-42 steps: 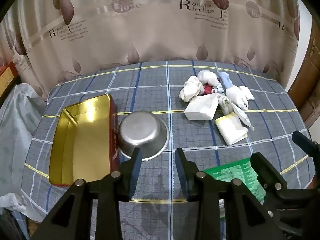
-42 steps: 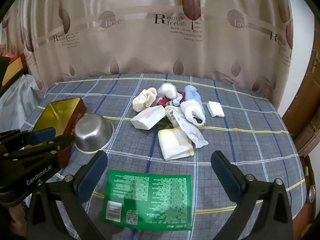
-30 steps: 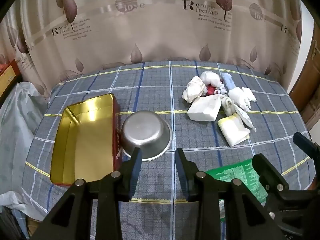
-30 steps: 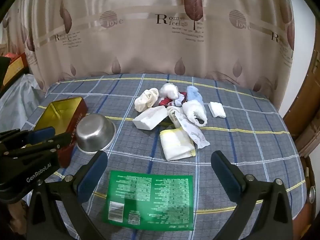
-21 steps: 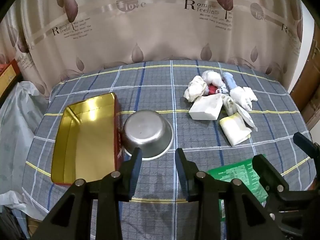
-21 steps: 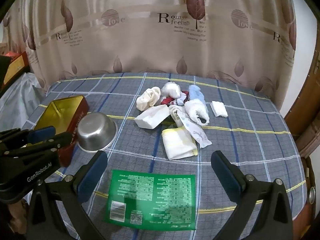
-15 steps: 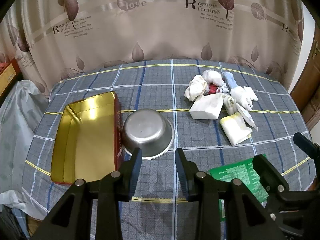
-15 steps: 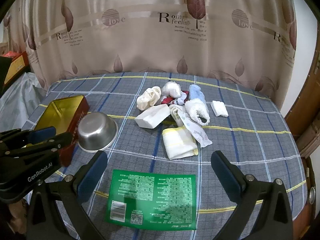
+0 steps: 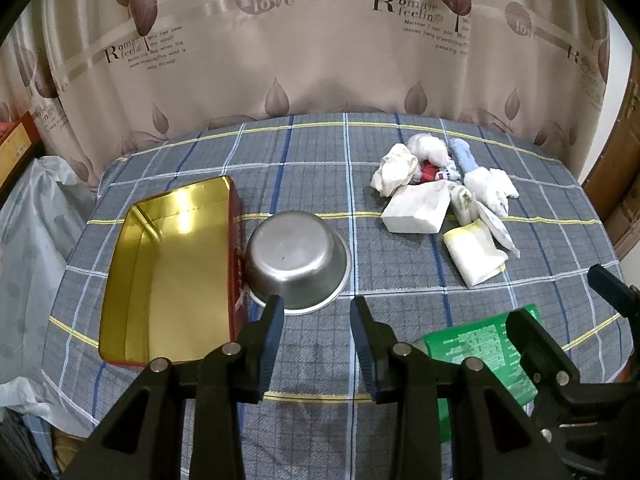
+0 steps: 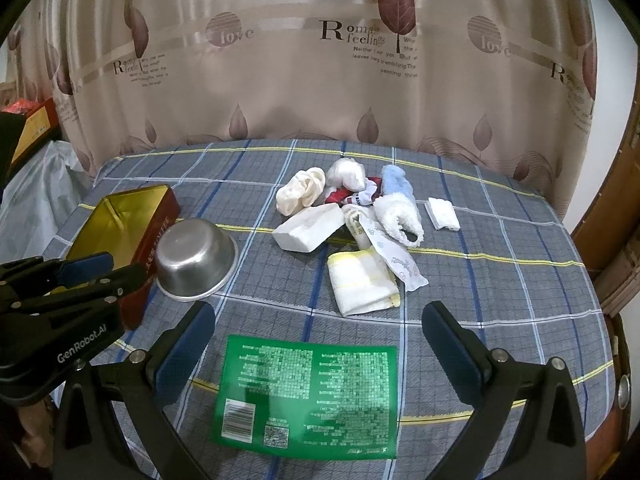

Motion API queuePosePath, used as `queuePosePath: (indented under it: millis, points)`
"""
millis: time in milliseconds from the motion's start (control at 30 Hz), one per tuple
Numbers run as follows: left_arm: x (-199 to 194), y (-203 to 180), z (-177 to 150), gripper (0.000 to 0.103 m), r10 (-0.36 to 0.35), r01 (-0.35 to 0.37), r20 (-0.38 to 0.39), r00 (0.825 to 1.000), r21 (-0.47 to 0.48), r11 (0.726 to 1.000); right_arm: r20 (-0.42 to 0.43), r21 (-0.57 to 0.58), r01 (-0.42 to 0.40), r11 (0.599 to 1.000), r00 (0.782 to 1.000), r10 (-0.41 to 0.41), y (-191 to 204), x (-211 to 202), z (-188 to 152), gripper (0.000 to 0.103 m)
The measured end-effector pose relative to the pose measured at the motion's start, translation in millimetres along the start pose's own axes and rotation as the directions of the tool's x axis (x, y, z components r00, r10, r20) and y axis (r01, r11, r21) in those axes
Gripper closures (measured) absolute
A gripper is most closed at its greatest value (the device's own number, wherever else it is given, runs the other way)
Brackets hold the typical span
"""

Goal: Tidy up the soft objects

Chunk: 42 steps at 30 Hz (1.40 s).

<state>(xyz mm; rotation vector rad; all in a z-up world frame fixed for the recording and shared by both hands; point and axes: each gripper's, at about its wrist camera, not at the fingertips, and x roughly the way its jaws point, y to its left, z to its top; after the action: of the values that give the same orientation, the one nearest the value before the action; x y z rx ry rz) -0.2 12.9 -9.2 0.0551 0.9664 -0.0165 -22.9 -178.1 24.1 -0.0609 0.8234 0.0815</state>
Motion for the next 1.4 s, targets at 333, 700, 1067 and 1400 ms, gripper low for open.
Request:
queuePosePath:
  millis: [333, 700, 1067, 1400]
  points:
    - [1.9, 0.1, -0.7, 0.068, -0.001, 0.001, -0.005, 1.0, 0.004, 1.0, -0.006, 0.003, 0.002, 1.0, 1.0, -0.001, 1.7, 1.2, -2.5, 0.0]
    - [3.0, -1.3, -1.1, 0.068, 0.001, -0.001, -0.009, 1.0, 0.011, 1.0, -0.011, 0.004, 0.0, 1.0, 1.0, 0.0, 0.9, 2.0, -2.1, 0.0]
    - [3.3, -0.4, -2.1, 0.068, -0.001, 0.001, -0.013, 1.0, 0.009, 1.0, -0.014, 0.004, -0.005, 1.0, 1.0, 0.005, 0.5, 2.7, -1.6, 0.0]
    - [2.3, 0.4, -2.5, 0.068, -0.004, 0.004, -0.009, 1.0, 0.007, 1.0, -0.012, 0.002, -0.003, 1.0, 1.0, 0.003, 1.2, 3.3, -2.1, 0.0]
